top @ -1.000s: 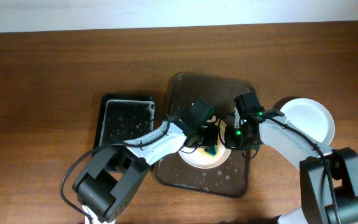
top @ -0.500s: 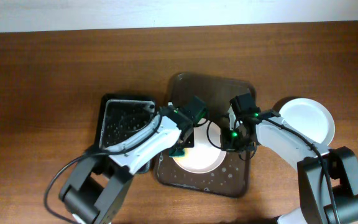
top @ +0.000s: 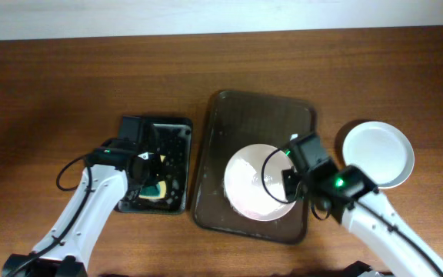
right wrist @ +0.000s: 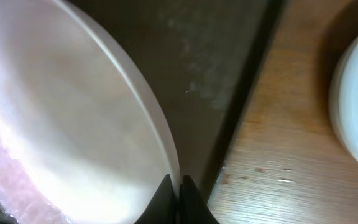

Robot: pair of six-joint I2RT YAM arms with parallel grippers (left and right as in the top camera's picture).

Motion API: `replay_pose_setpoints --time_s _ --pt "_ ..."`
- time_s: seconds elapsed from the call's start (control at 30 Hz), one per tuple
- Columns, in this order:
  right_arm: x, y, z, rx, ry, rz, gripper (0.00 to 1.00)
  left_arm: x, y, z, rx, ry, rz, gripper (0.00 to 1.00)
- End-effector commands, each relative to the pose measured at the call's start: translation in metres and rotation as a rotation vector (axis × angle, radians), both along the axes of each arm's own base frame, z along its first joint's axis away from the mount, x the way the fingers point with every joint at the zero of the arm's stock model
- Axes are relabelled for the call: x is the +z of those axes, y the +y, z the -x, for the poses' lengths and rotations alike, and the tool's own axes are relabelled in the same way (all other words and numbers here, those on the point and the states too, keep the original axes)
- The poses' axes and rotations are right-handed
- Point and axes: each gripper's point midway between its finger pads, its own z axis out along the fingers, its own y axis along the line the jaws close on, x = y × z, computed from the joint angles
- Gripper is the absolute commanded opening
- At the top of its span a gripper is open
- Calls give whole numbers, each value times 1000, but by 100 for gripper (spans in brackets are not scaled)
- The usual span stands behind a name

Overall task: Clean dirty plates on tray and stack at the side
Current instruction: 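Return the sponge to the black tray with left gripper, then lift the white plate off the brown tray with right gripper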

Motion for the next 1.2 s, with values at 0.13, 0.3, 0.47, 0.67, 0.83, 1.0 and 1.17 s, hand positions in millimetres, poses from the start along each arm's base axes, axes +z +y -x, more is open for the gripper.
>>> replay_pose_setpoints --time_s 0.13,0.3,0.47,0.67,0.83,1.0,1.17 --pt "96 13 -5 44 -499 326 4 83 -21 -1 -112 -227 165 77" --pt "149 35 11 103 -724 420 4 103 -19 15 -115 -273 168 100" --pt "172 44 22 142 -815 460 4 103 -19 15 -115 -272 168 100" --pt "171 44 22 147 -810 473 4 103 -19 15 -115 -272 168 99" --pt "171 43 22 149 -809 476 4 103 -19 15 -115 -272 168 100" --pt "171 43 22 149 -809 477 4 103 -19 15 -115 -272 168 99" --pt "171 43 22 150 -807 480 4 103 -19 15 -115 -272 168 100"
